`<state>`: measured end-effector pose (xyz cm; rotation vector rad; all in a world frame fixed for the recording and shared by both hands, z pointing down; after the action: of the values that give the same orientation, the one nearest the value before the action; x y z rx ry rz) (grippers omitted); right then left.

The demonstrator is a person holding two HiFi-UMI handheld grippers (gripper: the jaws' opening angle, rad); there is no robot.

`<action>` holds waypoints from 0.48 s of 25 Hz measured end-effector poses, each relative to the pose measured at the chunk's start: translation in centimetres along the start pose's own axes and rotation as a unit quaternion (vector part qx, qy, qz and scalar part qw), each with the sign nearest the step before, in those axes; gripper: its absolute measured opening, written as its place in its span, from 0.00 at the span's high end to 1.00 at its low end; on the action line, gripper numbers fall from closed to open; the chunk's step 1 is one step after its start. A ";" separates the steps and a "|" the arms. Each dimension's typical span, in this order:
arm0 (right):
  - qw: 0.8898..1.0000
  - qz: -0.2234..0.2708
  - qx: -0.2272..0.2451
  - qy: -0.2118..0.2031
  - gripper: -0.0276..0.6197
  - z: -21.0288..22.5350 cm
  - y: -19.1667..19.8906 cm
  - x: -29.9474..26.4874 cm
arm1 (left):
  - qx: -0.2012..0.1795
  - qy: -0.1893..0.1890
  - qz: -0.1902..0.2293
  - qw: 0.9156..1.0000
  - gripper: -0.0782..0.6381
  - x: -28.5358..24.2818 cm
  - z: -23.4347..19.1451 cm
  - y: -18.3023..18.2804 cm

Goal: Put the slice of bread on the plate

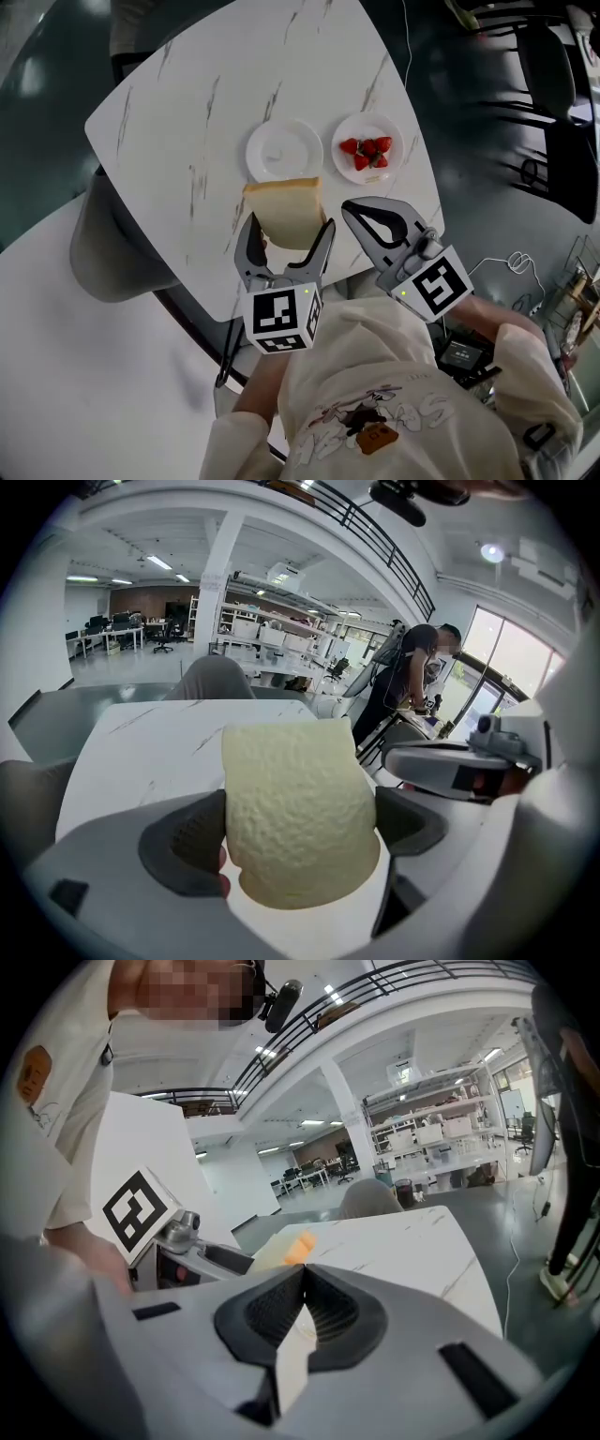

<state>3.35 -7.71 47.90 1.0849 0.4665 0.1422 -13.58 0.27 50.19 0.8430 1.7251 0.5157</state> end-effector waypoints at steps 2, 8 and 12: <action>1.000 -0.005 -0.005 0.003 0.95 0.6 0.4 -0.5 | -0.001 -0.006 -0.003 1.000 0.18 -0.9 -0.5 0.3; 1.000 -0.019 -0.013 -0.002 0.95 2.3 1.8 -2.2 | 0.000 -0.015 -0.019 1.000 0.18 -3.7 -1.9 1.0; 1.000 -0.023 -0.007 0.007 0.95 4.3 2.9 -3.1 | 0.004 -0.013 -0.028 1.000 0.18 -5.5 -2.5 1.7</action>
<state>2.75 -10.88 53.03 1.0601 0.5014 0.1114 -14.62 -2.58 55.64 0.8006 1.7235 0.4590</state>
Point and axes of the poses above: the fingertips, and each gripper's own axes: x backward along the fingers, z to its right, y out of its underside, the point moved 10 cm from there along x, backward along the fingers, and after that the axes turned 8 degrees about z, right-handed, at the moved point
